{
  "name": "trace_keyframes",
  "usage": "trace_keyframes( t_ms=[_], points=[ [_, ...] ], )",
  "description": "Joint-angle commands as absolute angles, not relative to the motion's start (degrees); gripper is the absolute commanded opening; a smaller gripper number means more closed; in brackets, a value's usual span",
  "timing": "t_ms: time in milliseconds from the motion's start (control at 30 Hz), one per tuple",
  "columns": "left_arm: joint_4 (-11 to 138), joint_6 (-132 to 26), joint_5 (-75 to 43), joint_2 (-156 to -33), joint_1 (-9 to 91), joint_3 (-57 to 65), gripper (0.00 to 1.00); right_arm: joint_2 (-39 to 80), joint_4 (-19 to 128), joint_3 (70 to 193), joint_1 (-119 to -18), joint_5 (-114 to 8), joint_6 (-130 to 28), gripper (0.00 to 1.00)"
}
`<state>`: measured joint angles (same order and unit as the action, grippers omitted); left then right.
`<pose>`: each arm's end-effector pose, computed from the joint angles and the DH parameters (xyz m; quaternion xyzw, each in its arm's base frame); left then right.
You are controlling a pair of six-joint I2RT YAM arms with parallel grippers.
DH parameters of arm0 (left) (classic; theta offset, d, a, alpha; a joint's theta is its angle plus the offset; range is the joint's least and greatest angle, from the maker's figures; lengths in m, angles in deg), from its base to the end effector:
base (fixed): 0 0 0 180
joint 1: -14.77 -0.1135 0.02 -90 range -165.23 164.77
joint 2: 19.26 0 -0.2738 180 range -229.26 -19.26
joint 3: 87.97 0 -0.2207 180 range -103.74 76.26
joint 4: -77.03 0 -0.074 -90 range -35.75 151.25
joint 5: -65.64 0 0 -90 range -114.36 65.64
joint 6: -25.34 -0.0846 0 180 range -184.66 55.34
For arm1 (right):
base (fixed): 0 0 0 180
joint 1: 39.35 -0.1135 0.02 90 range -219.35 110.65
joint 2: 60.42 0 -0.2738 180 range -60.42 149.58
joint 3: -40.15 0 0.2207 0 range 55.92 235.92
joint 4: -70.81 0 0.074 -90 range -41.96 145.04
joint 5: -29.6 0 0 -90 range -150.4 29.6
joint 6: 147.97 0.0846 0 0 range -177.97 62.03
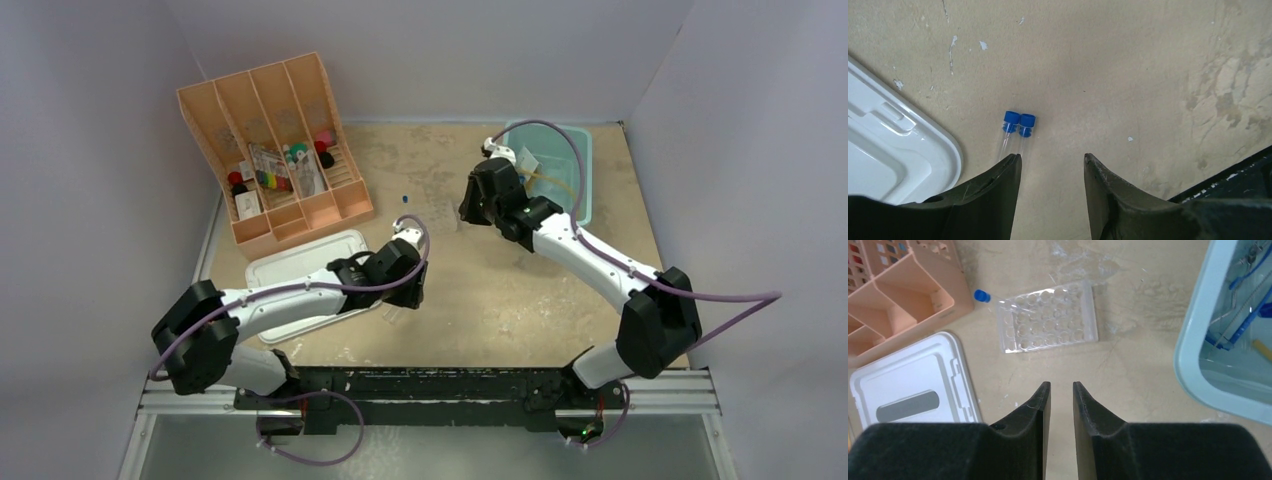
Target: Organize the chemistry lab equipment
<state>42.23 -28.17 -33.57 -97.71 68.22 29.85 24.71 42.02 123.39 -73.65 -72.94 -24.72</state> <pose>0.1753 -0.2137 0.1974 0.1121 0.9335 -0.1812 0.2885 0.3011 0.1832 0.2991 0.0461 0.8642 0.1946 0.4616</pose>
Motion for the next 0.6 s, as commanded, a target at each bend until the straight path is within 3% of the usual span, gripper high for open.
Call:
trace_keyframes(
  t_ms=[0,567],
  points=[
    [42.4,-28.6,-34.0,-99.4,68.8,30.1,0.49,22.1,41.5,122.0,-72.7,-72.8,-22.5,0.25],
    [44.7,-26.3,-32.0,-100.3,68.9,36.6,0.39,19.8,43.0,117.4,-72.5,-71.0,-19.4,0.26]
  ],
)
